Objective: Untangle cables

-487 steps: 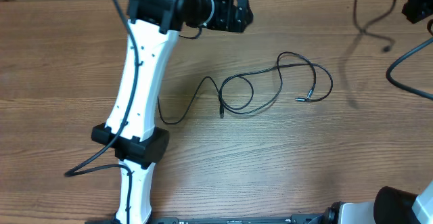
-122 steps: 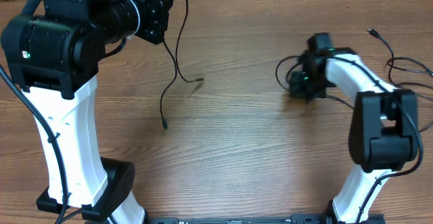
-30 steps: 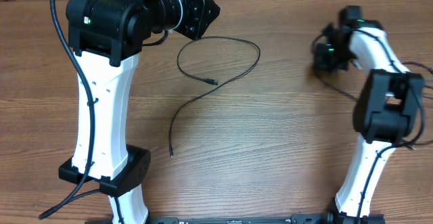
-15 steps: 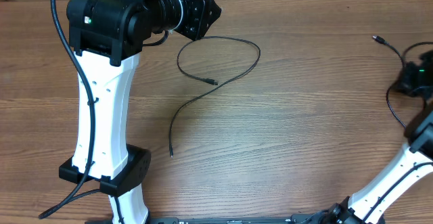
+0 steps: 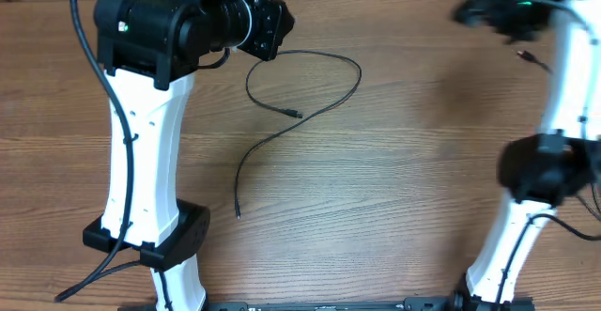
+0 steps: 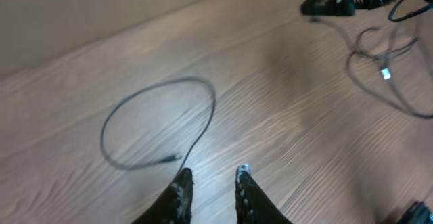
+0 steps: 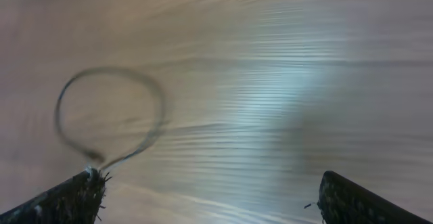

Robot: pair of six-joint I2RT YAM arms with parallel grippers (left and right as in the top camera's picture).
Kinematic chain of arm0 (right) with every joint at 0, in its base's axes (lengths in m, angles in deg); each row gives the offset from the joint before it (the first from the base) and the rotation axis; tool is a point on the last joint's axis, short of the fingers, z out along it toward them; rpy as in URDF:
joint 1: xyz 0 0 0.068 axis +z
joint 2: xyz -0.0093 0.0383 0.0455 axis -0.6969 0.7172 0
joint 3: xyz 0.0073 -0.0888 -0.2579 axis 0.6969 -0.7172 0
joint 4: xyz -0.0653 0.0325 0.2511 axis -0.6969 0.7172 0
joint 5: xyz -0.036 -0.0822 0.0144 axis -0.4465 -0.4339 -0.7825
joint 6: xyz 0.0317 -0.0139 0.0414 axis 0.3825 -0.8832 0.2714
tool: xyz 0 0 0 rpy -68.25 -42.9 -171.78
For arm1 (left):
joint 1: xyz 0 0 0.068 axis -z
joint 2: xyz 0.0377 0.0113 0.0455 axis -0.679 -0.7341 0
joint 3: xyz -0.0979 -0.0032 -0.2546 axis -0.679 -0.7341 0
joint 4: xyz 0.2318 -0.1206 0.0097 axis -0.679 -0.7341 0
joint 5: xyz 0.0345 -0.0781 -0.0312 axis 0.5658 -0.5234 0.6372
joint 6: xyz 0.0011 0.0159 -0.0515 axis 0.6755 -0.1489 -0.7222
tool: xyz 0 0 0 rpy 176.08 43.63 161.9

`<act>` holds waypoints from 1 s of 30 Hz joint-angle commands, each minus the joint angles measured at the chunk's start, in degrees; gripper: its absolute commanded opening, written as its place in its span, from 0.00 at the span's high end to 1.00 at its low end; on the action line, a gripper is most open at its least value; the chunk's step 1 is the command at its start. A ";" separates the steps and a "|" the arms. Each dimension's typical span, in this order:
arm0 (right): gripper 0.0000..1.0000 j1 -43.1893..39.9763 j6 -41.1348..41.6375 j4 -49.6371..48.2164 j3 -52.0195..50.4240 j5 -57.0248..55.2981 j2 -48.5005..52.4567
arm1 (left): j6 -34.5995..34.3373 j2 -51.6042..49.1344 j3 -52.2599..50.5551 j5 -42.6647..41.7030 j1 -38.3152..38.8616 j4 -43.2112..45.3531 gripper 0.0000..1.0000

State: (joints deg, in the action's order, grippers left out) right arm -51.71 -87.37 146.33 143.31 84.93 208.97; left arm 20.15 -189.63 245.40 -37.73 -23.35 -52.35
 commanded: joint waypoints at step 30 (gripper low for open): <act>0.07 24.09 12.81 -13.29 -24.50 -5.70 -1.33 | -14.25 -10.91 0.37 13.22 6.12 -5.35 0.87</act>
State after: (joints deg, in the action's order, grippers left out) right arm -27.58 -75.92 133.68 119.11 79.00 208.81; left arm 10.53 -206.55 245.31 -24.87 -16.88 -57.77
